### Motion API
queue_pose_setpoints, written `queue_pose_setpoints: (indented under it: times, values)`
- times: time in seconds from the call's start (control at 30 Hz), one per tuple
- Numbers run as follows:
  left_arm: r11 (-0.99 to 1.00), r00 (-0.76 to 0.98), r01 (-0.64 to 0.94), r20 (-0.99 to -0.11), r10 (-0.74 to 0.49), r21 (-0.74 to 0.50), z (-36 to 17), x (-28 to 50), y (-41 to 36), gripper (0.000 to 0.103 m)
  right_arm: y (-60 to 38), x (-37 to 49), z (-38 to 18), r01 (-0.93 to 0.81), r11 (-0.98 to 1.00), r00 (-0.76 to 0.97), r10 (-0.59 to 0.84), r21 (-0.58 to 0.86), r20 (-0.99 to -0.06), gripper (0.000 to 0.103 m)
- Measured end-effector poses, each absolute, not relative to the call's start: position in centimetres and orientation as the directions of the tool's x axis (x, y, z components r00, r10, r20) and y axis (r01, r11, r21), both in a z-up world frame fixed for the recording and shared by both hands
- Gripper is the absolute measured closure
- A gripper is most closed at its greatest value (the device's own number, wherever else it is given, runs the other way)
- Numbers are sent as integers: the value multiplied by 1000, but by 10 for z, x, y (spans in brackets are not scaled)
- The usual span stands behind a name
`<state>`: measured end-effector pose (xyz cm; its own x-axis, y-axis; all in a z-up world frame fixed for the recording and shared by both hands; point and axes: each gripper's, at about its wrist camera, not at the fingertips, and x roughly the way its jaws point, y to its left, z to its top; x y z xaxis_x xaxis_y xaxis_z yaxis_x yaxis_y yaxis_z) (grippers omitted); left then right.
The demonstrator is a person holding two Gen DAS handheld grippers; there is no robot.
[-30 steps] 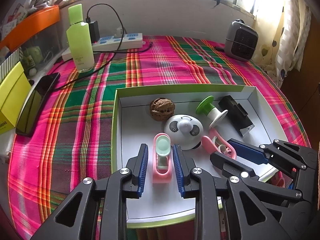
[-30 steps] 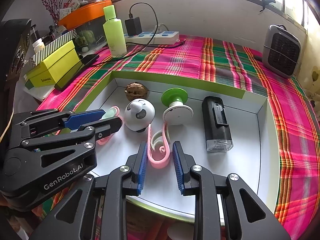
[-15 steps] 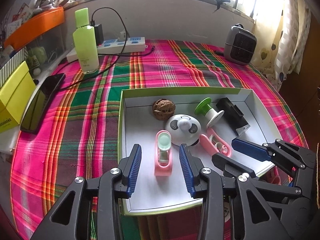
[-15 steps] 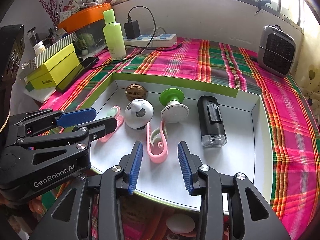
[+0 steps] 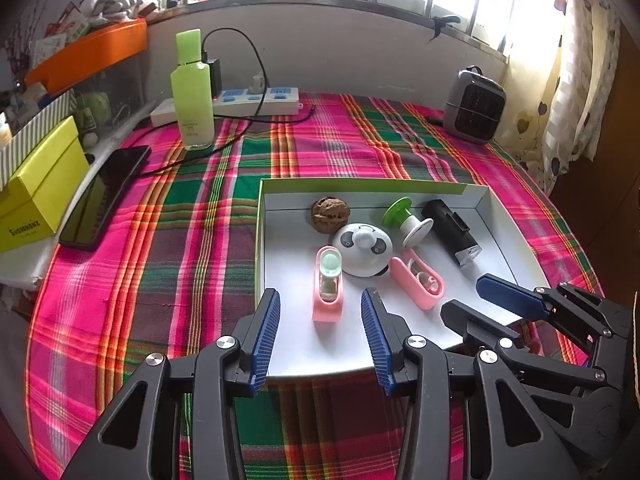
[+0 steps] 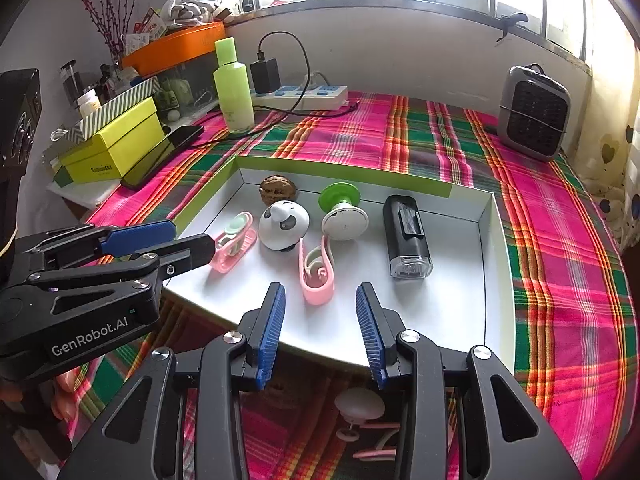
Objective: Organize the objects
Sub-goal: 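Withdraw both open grippers up and back from the box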
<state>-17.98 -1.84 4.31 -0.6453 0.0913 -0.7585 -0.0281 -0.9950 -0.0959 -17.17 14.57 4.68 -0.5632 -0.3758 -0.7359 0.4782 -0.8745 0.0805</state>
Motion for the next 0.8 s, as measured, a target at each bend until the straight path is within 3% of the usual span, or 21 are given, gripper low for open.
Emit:
queue_pose_setpoints:
  times: [0.8]
  values:
    - [-989,-673,-41,-728,132,-142,48,-127,-12,62,174,-120,61,444,-893,-625,-368,74,-688,64]
